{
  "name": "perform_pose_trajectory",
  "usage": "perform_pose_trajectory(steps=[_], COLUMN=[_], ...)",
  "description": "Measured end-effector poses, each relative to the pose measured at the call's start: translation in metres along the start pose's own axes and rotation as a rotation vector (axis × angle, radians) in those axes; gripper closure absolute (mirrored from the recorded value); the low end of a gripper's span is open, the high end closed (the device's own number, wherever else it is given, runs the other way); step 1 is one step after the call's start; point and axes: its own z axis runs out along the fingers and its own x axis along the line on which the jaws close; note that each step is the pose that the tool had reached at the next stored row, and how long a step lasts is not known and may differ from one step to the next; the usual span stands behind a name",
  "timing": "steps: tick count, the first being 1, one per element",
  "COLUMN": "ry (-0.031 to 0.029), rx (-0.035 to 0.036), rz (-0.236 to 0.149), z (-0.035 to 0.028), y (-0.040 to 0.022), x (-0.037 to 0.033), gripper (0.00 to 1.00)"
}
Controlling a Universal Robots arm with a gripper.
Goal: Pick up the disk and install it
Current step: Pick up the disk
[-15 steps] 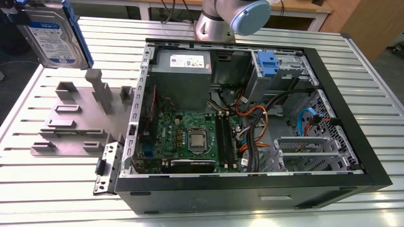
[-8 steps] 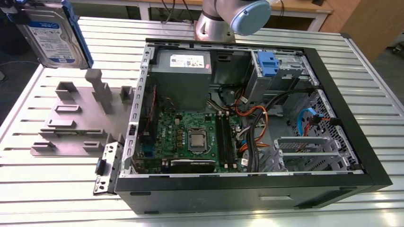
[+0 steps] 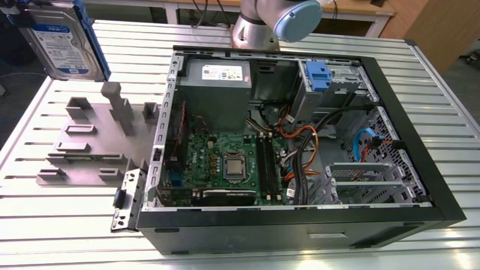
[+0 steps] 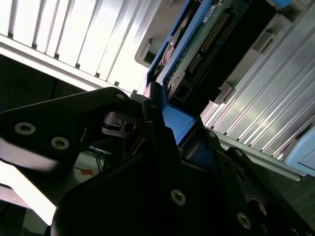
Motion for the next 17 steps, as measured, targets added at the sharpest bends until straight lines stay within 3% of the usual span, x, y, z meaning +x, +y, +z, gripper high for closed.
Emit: perform_pose_trajectory(steps=[17], ry=[0.0000], rx=[-0.0001], rz=[0.000], z=[-0.0042], y=[-0.0001], x=[0.0001], gripper=[0.64])
